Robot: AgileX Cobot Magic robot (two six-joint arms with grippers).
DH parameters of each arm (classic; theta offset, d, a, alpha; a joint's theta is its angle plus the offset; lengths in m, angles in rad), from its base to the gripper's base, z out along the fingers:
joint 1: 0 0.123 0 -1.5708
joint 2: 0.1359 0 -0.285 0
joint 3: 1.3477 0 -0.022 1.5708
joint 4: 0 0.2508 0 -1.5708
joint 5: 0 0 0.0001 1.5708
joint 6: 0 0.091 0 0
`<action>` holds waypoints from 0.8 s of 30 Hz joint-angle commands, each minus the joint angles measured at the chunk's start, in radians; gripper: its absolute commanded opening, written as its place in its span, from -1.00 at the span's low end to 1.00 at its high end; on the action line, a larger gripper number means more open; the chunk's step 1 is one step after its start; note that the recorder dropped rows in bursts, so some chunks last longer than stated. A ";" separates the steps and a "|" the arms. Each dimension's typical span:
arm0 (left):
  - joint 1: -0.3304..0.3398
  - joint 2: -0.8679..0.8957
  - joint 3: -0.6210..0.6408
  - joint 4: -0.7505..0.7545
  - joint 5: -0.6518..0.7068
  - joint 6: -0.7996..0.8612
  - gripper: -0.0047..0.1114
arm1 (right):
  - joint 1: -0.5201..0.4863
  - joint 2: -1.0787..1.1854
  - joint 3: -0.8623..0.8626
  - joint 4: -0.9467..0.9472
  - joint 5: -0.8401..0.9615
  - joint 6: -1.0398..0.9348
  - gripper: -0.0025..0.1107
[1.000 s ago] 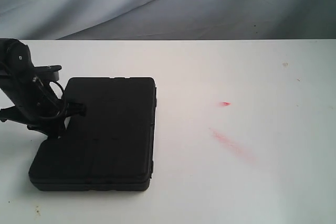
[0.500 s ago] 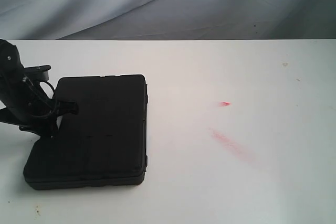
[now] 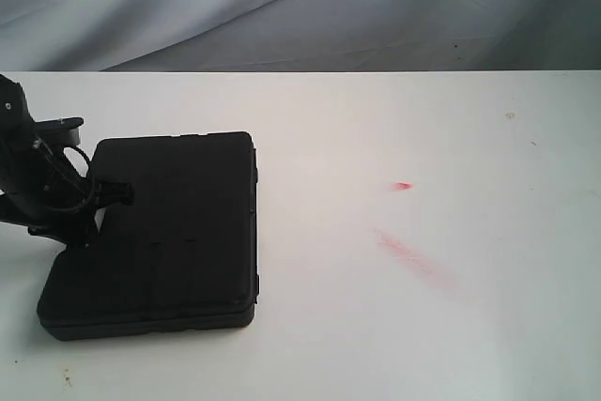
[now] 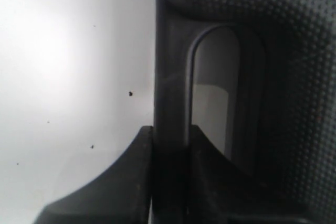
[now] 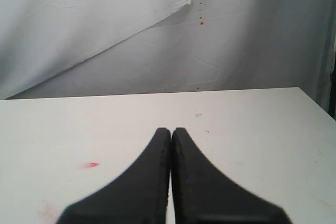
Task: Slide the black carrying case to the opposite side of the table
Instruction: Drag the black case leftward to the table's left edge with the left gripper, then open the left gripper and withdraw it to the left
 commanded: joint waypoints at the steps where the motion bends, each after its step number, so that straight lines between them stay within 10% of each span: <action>1: 0.009 0.003 0.011 0.024 -0.013 0.019 -0.91 | -0.008 -0.006 0.004 -0.009 -0.003 -0.002 -0.96; 17: 0.002 -0.012 0.011 0.024 -0.073 0.071 0.05 | -0.008 -0.006 0.004 -0.009 -0.003 -0.002 -0.96; 24: -0.014 -0.048 0.011 0.016 -0.075 0.089 0.08 | -0.008 -0.006 0.004 -0.009 -0.003 -0.002 -0.96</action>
